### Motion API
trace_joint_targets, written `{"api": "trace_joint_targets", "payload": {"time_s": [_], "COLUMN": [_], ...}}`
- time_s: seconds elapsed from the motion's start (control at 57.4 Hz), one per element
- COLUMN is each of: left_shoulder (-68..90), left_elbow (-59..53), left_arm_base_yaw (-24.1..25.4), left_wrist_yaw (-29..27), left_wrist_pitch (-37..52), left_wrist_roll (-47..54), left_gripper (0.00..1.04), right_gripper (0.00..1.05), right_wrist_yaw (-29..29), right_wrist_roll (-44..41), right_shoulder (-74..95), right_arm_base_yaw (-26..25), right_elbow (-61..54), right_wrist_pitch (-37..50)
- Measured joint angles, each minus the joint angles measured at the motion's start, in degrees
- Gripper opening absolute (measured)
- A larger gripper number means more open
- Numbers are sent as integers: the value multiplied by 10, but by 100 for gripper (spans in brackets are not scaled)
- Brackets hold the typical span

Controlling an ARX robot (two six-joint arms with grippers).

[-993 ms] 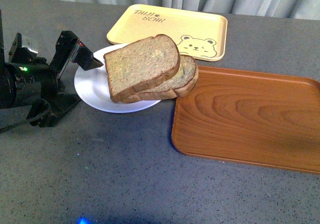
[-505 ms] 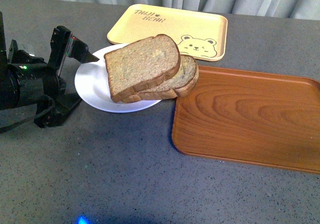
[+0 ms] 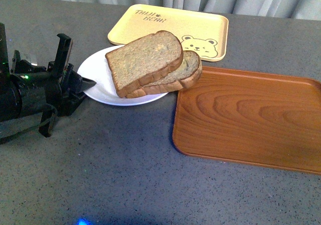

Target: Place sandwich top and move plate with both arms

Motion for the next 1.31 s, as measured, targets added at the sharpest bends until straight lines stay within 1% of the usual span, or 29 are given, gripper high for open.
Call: {"api": "trace_joint_targets", "payload": {"time_s": [0.017, 0.087, 0.227, 0.383, 0.505, 0.645, 0.767, 1.046, 1.307], "left_shoulder": [-1, -5, -39, -76, -82, -78, -47, 95, 202], "left_elbow": [-2, -10, -34, -28, 12, 80, 163, 390, 558], "left_arm_base_yaw": [0, 0, 0, -5, -14, -26, -35, -54, -68], "left_wrist_yaw": [0, 0, 0, -3, -2, 0, 11, 23, 34], "left_wrist_pitch": [3, 9, 9, -28, -56, -87, -119, -223, -288], "left_wrist_roll": [-3, -10, -17, -17, -20, -23, -25, -16, -12], "left_gripper": [2, 2, 2, 2, 2, 2, 2, 2, 2], "right_gripper": [97, 95, 96, 96, 96, 96, 96, 96, 96], "right_wrist_yaw": [0, 0, 0, 0, 0, 0, 0, 0, 0], "right_wrist_roll": [0, 0, 0, 0, 0, 0, 0, 0, 0], "right_shoulder": [0, 0, 0, 0, 0, 0, 0, 0, 0], "right_arm_base_yaw": [0, 0, 0, 0, 0, 0, 0, 0, 0], "right_elbow": [0, 0, 0, 0, 0, 0, 0, 0, 0], "right_wrist_pitch": [0, 0, 0, 0, 0, 0, 0, 0, 0]}}
